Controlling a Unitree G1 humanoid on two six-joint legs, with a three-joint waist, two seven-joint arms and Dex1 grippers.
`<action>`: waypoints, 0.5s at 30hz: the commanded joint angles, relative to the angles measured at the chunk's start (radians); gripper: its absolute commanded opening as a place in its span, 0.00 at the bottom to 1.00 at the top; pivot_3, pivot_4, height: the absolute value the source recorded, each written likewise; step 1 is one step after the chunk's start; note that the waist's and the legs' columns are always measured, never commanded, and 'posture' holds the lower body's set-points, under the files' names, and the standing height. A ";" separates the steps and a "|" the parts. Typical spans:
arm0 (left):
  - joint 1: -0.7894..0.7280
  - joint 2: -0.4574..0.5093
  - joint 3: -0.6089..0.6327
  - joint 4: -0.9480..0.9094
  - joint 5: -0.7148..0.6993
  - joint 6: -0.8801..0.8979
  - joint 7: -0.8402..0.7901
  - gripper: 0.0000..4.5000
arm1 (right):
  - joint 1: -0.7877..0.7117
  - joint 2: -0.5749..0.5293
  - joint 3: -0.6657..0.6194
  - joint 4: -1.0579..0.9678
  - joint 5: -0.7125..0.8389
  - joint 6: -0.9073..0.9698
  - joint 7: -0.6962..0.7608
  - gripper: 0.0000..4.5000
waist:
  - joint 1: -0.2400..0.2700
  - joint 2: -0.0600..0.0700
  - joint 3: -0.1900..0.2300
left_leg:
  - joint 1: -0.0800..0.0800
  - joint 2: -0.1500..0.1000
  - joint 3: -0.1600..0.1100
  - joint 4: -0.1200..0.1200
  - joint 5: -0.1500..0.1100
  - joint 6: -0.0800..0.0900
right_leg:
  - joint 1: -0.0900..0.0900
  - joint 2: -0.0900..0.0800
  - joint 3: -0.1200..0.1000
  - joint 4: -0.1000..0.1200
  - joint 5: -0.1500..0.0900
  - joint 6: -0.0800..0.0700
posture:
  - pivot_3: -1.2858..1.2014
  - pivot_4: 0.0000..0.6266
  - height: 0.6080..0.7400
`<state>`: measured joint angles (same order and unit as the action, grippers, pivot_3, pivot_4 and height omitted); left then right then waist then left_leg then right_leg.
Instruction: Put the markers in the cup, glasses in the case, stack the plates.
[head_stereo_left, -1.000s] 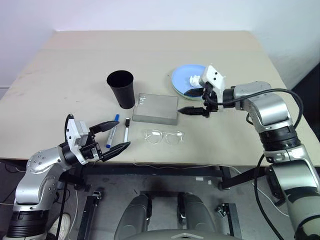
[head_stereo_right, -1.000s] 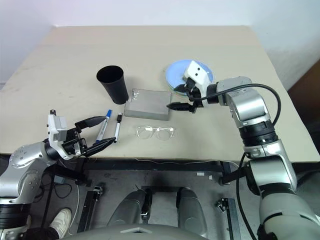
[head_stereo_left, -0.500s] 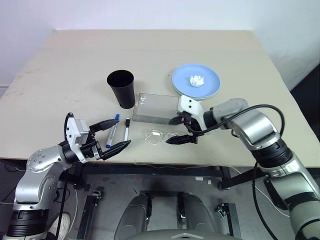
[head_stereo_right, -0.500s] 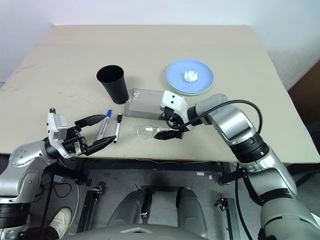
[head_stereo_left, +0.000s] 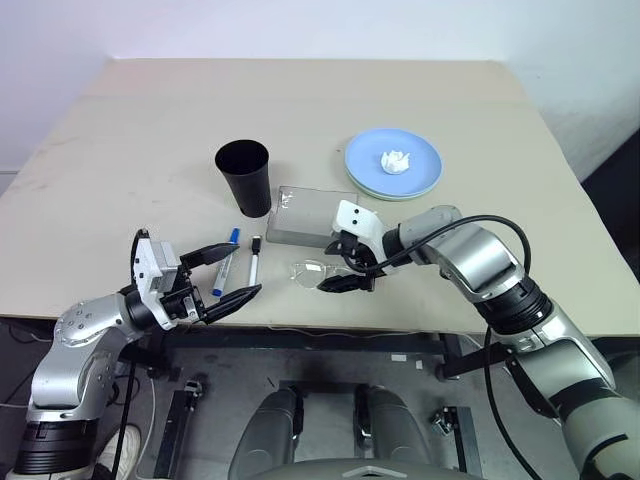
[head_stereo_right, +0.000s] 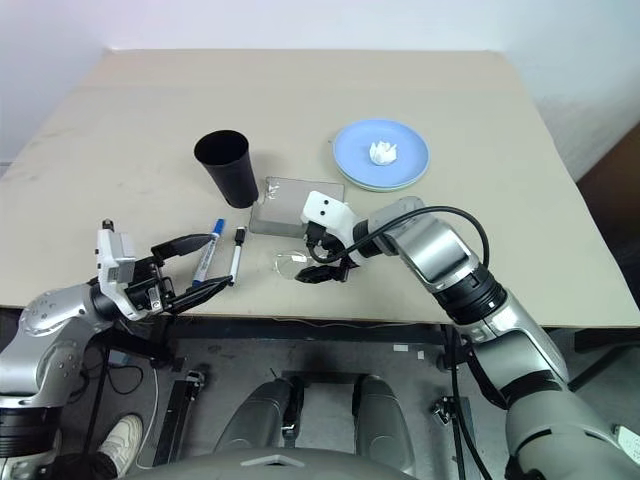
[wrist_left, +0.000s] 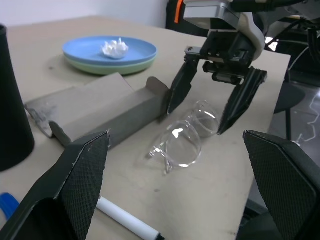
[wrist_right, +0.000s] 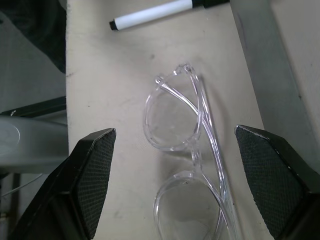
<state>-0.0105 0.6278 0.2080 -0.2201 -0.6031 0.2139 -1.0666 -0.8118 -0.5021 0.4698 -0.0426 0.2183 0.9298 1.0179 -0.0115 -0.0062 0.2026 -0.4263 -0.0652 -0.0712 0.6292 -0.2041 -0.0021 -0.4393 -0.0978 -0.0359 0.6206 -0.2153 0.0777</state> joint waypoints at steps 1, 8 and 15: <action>0.004 0.022 0.012 -0.041 -0.008 -0.001 -0.007 1.00 | -0.023 0.015 0.000 0.003 -0.007 -0.019 -0.006 0.89 | 0.000 0.000 0.000 | 0.000 0.000 0.000 0.000 0.000 0.000 | 0.000 0.000 0.000 0.000 0.000 0.000 | 0.52 0.24 0.96; -0.012 0.021 0.003 -0.027 -0.006 -0.001 -0.007 1.00 | -0.013 0.014 0.009 0.016 -0.030 -0.050 0.000 0.55 | 0.000 0.000 0.000 | 0.000 0.000 0.000 0.000 0.000 0.000 | 0.000 0.000 0.000 0.000 0.000 0.000 | 0.52 0.24 0.96; -0.013 0.020 0.007 -0.014 -0.006 -0.007 -0.014 1.00 | -0.009 0.005 0.010 0.011 -0.039 -0.054 0.006 0.03 | -0.002 0.000 0.000 | 0.000 0.000 0.000 0.000 0.000 0.000 | 0.000 0.000 0.000 0.000 0.000 0.000 | 0.52 0.24 0.96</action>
<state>-0.0165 0.6430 0.2080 -0.2248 -0.6017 0.2153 -1.0728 -0.8161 -0.4918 0.4731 -0.0252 0.1908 0.8782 1.0315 -0.0134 -0.0066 0.2023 -0.4250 -0.0645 -0.0709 0.6292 -0.2041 -0.0021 -0.4381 -0.0971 -0.0360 0.6206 -0.2150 0.0777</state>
